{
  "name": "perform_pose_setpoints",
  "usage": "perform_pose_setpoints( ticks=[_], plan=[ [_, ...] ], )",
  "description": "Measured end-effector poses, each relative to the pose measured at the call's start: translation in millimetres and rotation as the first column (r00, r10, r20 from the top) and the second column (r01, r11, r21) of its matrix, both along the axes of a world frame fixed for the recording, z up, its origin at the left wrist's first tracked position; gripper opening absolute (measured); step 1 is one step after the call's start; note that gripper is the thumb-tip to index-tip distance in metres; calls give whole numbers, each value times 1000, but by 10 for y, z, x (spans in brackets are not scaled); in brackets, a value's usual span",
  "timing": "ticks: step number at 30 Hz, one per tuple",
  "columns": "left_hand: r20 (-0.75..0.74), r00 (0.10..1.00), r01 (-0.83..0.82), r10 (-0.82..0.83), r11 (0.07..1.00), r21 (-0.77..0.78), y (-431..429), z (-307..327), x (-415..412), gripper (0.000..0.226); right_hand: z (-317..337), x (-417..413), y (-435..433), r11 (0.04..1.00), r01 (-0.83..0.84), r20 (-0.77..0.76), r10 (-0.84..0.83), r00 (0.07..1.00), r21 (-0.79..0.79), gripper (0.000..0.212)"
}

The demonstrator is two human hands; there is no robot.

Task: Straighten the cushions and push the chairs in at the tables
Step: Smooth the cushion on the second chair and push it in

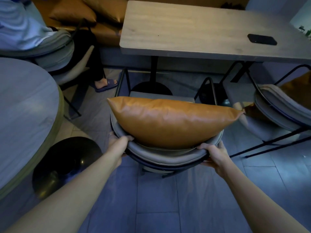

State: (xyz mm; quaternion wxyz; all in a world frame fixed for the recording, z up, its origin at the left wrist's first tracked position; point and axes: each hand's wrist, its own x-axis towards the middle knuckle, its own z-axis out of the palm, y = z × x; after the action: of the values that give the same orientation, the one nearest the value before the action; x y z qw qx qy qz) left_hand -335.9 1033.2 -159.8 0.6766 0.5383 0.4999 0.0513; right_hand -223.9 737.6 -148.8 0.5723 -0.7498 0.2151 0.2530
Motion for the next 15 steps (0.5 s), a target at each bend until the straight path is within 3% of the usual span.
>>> perform_pose_setpoints(
  ticks=[6,12,15],
  plan=[
    [-14,999,29,-30,999,-27,17,-34,231,104,-26,395,26,999,-33,9,33,999,-18,60],
    [-8,999,46,-46,999,-20,146,-122,442,113,-127,621,109,995,-54,19,56,998,-83,64],
    [-22,998,62,-62,998,-3,219,-250,502,122,-106,621,184,991,-50,59,58,997,-125,82]
  ],
)
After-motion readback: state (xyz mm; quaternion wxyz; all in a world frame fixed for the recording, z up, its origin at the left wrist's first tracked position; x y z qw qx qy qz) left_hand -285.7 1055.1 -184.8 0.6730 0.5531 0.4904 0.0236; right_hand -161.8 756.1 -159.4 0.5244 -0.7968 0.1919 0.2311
